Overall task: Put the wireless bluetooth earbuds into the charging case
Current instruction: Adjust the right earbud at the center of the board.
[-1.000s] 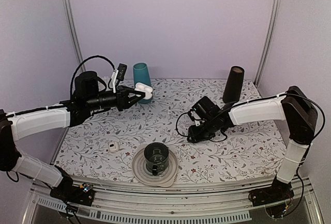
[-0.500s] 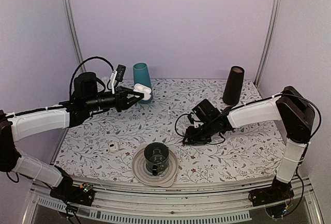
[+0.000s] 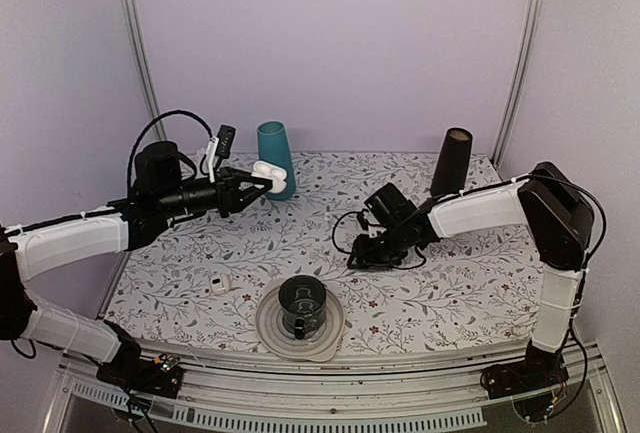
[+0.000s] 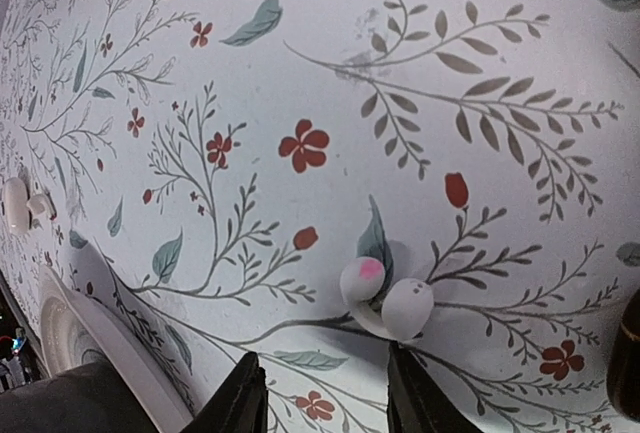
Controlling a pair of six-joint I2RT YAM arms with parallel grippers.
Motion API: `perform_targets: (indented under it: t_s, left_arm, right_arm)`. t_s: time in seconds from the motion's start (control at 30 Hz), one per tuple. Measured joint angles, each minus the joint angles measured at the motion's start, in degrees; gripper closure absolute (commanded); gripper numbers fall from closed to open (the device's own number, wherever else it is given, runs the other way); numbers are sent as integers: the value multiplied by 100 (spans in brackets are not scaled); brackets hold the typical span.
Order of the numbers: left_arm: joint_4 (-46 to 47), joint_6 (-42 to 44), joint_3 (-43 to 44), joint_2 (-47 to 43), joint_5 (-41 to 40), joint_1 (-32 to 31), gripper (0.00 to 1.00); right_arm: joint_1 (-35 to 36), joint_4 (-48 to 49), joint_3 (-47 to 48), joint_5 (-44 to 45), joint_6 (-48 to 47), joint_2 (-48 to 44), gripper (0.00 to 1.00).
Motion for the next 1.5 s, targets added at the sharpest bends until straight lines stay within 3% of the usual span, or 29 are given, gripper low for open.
perform_targets:
  t_s: [0.63,1.2,1.5]
  left_arm:
    - [7,4,-83,-129,31,83,100]
    - [39,2,-83,-162,46,109,100]
    - [39,2,-83,-162,48,114,100]
  right_arm:
    - [-166,-581,1410,540,-592,931,59]
    - [168,-848,2245,483,-1416,1410,59]
    - [186,-1182,2347,901,-1456,1456,58]
